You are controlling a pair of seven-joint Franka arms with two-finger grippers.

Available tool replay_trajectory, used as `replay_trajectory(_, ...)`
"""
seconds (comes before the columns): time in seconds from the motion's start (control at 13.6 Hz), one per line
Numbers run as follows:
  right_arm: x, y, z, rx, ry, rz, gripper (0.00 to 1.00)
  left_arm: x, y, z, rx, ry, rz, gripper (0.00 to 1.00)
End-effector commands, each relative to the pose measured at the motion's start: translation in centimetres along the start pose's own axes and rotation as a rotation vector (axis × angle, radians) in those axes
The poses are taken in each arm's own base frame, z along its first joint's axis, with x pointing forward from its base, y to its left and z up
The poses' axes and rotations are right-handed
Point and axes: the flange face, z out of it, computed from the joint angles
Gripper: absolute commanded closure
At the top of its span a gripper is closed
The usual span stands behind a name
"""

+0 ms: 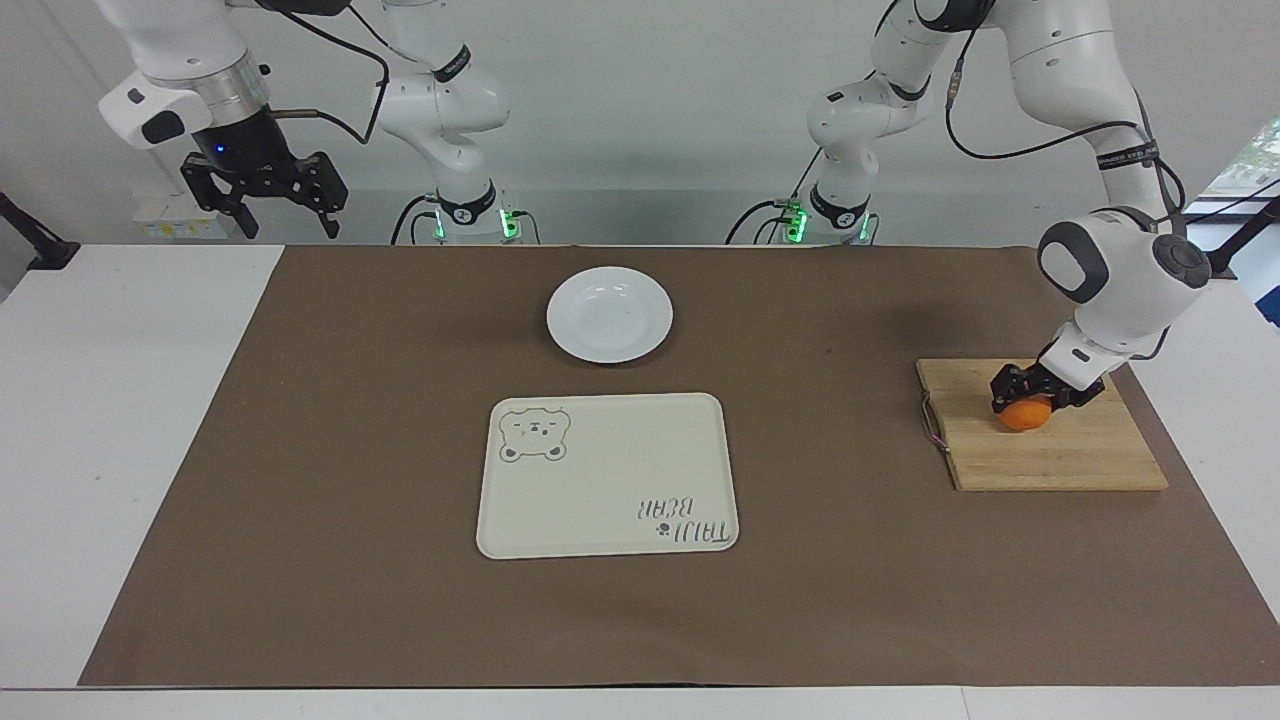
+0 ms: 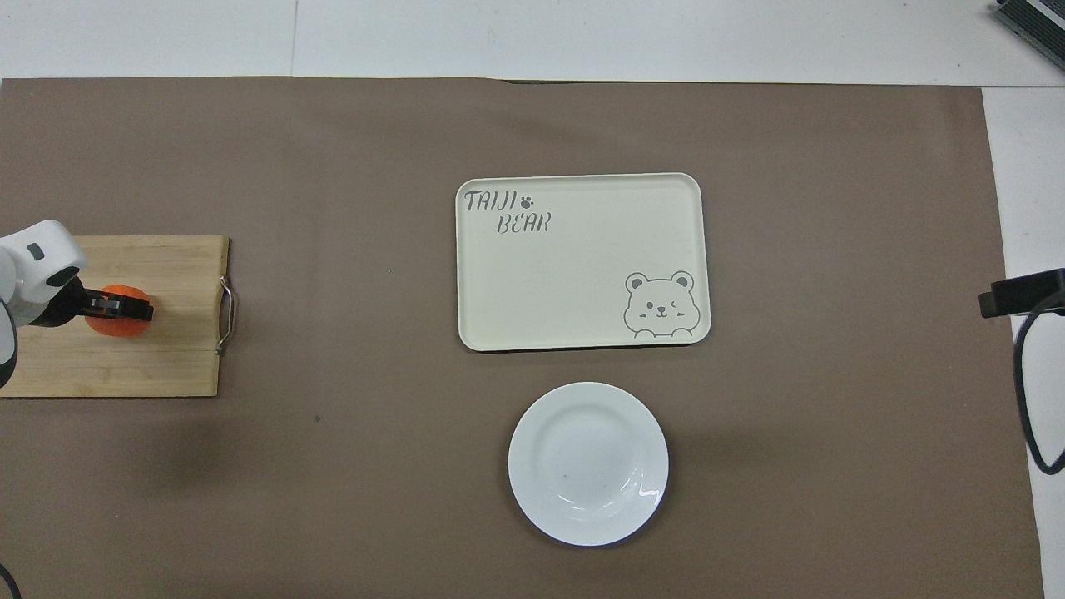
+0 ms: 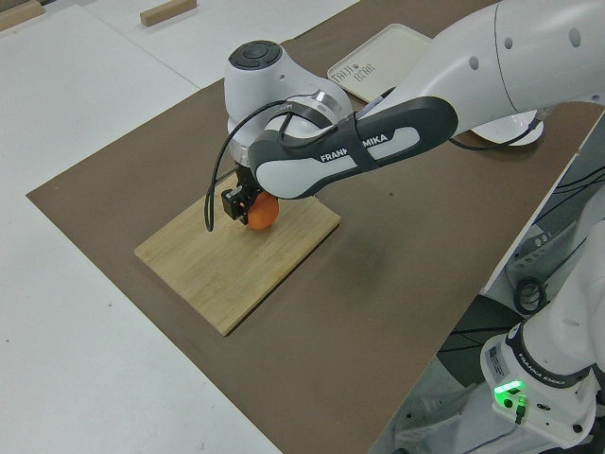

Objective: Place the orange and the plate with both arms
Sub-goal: 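Lift the orange with the left gripper off the cutting board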

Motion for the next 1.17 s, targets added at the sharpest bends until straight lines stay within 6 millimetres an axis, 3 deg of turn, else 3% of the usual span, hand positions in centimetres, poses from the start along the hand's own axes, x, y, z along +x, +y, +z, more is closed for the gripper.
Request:
replay_trajectory(0.0, -0.7, 0.5, 0.0, -0.012, 0.002, 0.007, 0.00, 0.3, -0.2, -0.3, 0.008, 0.005, 0.015, 1.00)
replay_trajectory(0.15, -0.7, 0.5, 0.0, -0.007, 0.003, 0.007, 0.00, 0.5, -0.1, -1.4, -0.005, -0.021, 0.016, 1.00)
replay_trajectory(0.37, -0.7, 0.6, 0.0, -0.003, 0.003, 0.010, 0.00, 1.8, 0.3, -4.5, -0.009, -0.030, 0.021, 1.00)
replay_trajectory(0.66, -0.7, 0.7, 0.0, -0.003, 0.002, 0.014, 0.00, 3.6, 2.5, -8.4, -0.013, -0.040, 0.027, 1.00)
replay_trajectory(0.88, -0.7, 0.7, 0.0, -0.003, 0.005, 0.016, 0.00, 4.4, 5.3, -12.2, -0.004, -0.033, 0.038, 1.00)
replay_trajectory(1.1, -0.8, 0.7, 0.0, -0.011, 0.001, 0.020, 0.00, 4.6, 9.3, -15.8, -0.001, -0.049, -0.027, 1.00)
